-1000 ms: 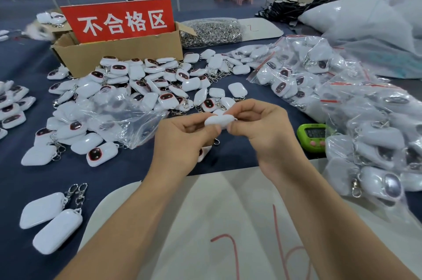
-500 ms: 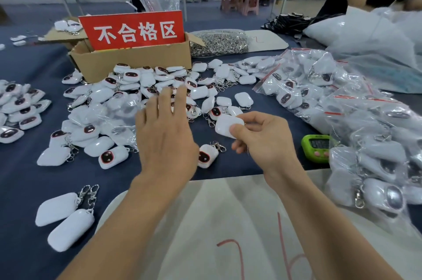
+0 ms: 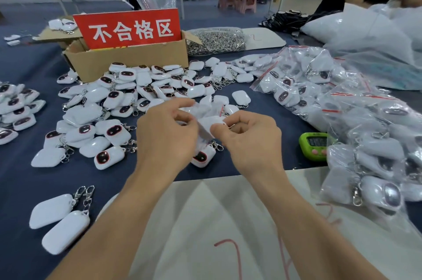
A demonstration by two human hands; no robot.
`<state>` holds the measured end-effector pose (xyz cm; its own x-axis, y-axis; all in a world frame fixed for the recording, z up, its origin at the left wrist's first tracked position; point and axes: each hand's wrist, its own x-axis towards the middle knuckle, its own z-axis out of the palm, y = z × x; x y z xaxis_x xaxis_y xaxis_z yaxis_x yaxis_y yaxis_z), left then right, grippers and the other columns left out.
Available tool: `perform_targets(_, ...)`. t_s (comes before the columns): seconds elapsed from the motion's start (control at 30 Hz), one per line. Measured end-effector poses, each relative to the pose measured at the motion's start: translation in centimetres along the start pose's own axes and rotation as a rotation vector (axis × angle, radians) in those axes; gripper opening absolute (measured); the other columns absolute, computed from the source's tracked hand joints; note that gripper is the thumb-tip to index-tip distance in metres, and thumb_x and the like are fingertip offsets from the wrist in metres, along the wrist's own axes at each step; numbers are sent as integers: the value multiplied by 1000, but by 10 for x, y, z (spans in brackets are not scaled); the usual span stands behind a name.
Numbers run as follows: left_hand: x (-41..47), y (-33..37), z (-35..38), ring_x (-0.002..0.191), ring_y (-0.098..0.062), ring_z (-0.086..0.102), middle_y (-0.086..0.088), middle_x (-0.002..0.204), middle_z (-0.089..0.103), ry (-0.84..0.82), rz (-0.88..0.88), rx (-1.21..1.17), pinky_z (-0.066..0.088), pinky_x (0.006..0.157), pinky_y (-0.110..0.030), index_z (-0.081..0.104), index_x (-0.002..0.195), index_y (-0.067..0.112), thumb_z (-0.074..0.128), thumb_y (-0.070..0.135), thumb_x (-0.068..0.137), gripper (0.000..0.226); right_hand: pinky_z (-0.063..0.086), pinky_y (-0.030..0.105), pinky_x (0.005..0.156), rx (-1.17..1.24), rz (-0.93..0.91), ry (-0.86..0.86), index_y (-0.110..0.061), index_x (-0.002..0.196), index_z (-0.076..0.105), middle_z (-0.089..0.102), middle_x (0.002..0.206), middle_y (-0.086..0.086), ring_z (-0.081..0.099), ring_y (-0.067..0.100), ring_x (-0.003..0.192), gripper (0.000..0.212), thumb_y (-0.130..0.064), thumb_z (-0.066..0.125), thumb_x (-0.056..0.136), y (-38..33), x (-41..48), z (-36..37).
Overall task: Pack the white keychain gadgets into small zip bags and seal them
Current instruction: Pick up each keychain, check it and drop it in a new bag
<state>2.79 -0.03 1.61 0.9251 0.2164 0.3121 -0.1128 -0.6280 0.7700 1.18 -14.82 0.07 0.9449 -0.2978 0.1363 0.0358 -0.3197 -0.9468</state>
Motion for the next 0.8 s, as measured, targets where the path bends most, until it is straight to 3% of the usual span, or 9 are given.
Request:
perform_targets(0.13,-3,0,7,56,-13,67,7,73,71,-67,-100,-396,60,66,-34,75,102,38,52,-4,87,50,34,11,43,-79,56,36,-22,65,71,51,41,-12,45,6,40,17,-29,81,78,2,1,-5)
perform_targets(0.33,-1,0,10,57,-10,54,5,70,67,-150,-137,-601,49,56,-19,72,111,27,49,-14,91,51,38,22,51,-114,139,51,-25,65,73,52,43,-11,46,7,43,21,-43,80,73,5,5,-4)
perform_targets(0.4,-6,4,13,59,-8,54,6,70,67,-203,-106,-603,48,57,-17,73,108,27,50,-13,92,49,35,17,45,-134,96,37,-22,63,73,50,42,-9,42,8,42,21,-38,78,76,4,3,-3)
perform_targets(0.5,-12,10,18,61,-7,54,9,70,66,-223,-61,-606,48,59,-16,74,104,31,50,-11,93,50,30,31,50,-26,47,-96,-4,58,54,38,49,4,30,14,52,34,-21,68,85,1,1,-2)
perform_targets(0.57,-11,11,16,61,-6,55,10,71,67,-155,-61,-613,48,59,-17,74,104,33,51,-9,94,49,27,29,53,157,78,-198,-7,58,52,31,51,-1,27,14,52,36,-22,63,89,-3,0,-3)
perform_targets(0.63,-3,7,10,60,-6,54,11,71,68,-19,-109,-625,47,57,-19,73,103,35,53,-7,95,47,33,20,49,377,83,-201,-14,76,76,34,47,-2,30,11,46,25,-20,60,94,-7,0,-8)
perform_targets(0.7,7,2,-1,57,-4,54,11,69,70,143,-153,-641,47,55,-19,71,107,32,54,-7,94,45,31,18,51,561,105,-123,-22,92,84,41,50,7,33,13,50,22,-21,62,93,-7,3,-17)
perform_targets(0.77,17,-1,-16,57,-3,56,12,67,70,308,-126,-606,48,58,-19,69,115,27,55,-5,89,43,25,25,55,532,155,-97,-22,91,85,50,54,7,36,15,54,23,-15,63,91,-3,8,-24)
perform_targets(0.8,21,-1,-24,58,-5,56,13,66,69,380,-92,-583,48,61,-22,69,115,26,54,-2,87,43,29,24,56,408,150,-114,-22,88,85,59,58,3,42,15,55,26,-8,62,89,-1,8,-24)
